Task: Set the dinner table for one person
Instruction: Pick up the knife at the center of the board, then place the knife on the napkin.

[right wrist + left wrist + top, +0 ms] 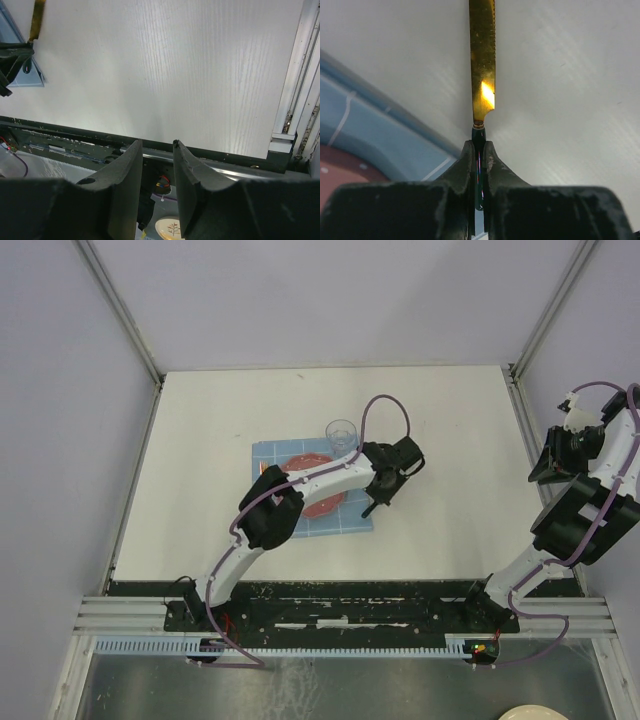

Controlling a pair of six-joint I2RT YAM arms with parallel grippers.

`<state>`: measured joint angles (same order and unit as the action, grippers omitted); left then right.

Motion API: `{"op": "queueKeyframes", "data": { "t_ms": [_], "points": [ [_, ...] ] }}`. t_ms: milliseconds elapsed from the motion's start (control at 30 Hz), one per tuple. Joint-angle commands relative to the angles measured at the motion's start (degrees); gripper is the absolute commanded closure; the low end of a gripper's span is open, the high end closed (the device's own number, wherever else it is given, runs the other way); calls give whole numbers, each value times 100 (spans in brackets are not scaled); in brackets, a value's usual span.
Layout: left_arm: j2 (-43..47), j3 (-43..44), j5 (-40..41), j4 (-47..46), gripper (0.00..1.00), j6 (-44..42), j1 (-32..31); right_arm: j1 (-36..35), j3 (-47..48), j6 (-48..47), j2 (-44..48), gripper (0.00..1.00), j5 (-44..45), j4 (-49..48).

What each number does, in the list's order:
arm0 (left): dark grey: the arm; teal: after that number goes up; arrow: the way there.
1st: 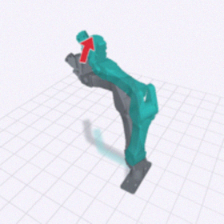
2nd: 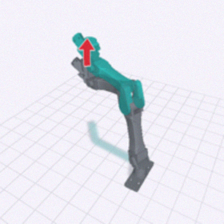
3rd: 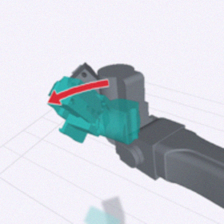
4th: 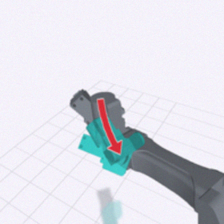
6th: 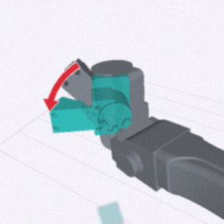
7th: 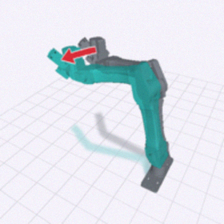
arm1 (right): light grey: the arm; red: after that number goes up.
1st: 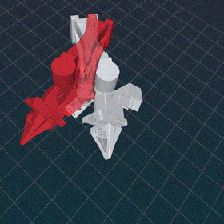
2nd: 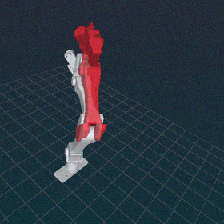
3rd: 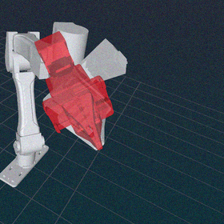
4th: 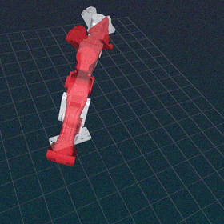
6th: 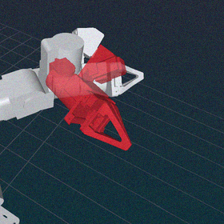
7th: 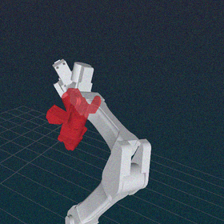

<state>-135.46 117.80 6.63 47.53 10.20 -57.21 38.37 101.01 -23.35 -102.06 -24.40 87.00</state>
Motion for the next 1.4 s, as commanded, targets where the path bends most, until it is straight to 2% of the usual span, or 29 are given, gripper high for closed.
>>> {"op": "queueKeyframes", "data": {
  "t_ms": [0, 233, 467, 633, 867, 1200, 1367],
  "points": [
    [1042, -610, 486, -50, 97, 643, 207, 33, 95, 71, 112, 61, -128, -87],
    [1445, -441, 958, -139, 97, 708, 184, 31, 158, 214, 0, 62, -362, -94],
    [1377, -400, 802, -58, 97, 943, 181, 30, 172, 199, 6, 62, -310, -53],
    [1386, -583, 615, 103, 97, 1504, 176, 30, 153, 175, 36, 62, -279, -7],
    [1521, -451, 835, 282, 97, 2391, 176, 32, 30, 142, 128, 62, -185, 27],
    [1435, 91, 1577, 530, 97, 3462, 188, 29, -20, 165, 144, 62, -202, 74],
    [1509, -235, 1926, 460, 97, 3705, 153, 37, 30, 24, 227, 63, 4, 179]
  ]
}}
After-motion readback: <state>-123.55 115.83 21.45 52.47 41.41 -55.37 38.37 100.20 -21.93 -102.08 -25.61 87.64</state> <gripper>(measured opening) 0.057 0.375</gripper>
